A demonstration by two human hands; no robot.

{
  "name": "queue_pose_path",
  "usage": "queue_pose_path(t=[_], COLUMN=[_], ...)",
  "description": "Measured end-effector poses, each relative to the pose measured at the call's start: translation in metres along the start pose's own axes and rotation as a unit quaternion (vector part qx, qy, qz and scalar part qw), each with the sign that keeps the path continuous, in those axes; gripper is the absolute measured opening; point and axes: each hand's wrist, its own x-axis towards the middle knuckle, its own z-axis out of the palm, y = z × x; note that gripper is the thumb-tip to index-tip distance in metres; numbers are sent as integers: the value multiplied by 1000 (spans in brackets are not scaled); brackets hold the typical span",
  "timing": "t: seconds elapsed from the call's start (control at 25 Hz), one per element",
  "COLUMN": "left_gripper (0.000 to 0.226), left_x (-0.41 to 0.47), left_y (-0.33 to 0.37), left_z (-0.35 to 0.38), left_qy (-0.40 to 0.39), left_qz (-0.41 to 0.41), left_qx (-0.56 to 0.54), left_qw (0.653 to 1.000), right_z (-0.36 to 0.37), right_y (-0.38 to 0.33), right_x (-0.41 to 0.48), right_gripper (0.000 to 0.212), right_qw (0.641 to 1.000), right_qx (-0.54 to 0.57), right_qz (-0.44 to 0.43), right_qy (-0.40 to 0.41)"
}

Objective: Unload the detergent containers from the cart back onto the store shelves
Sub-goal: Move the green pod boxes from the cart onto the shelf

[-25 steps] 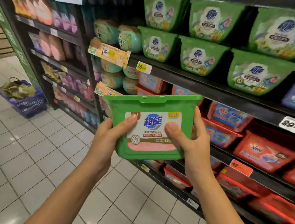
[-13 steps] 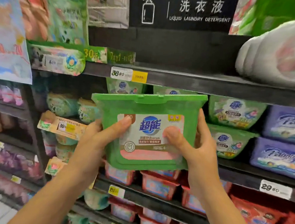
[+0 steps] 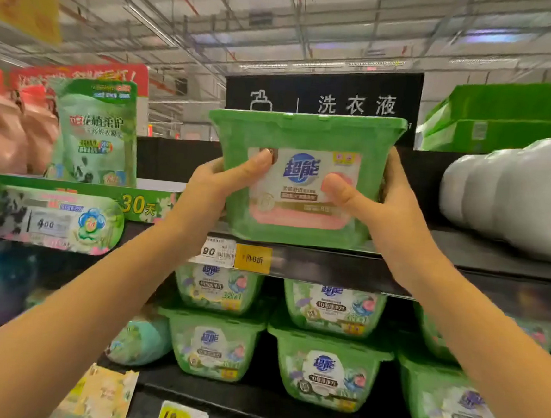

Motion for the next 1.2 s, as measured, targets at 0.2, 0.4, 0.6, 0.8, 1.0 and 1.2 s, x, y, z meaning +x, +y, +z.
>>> queue_pose_path(t=[0.2,0.4,0.6,0.8,1.0,1.2], left_gripper=[49,51,30,44,49,55], left_x=[72,107,152,205,248,291], left_y=[-29,-60,-86,-112,-149,-174], left_z=[-28,-42,-37,-31,-37,-33], left_qy=[-76,-142,-76,7,61,123], left_qz=[-85,-188,-170,-200,-215,-220], left_qx=[42,66,114,204,237,272], left_qw=[993,970,976,958,945,929], right_z=[-9,-14,-15,-14,-12,-3], right_y=[47,80,112,149,190,231], right_x=[59,87,117,163,194,224], right_gripper=[86,124,119,115,124,110], right_qw=[988,953,932,895,842,864], right_qx=[-116,-244,-278,-313,-370,-382], right_qz=[97,161,223,303,374,316], right_qy=[-43,-73,-70,-92,-114,-92])
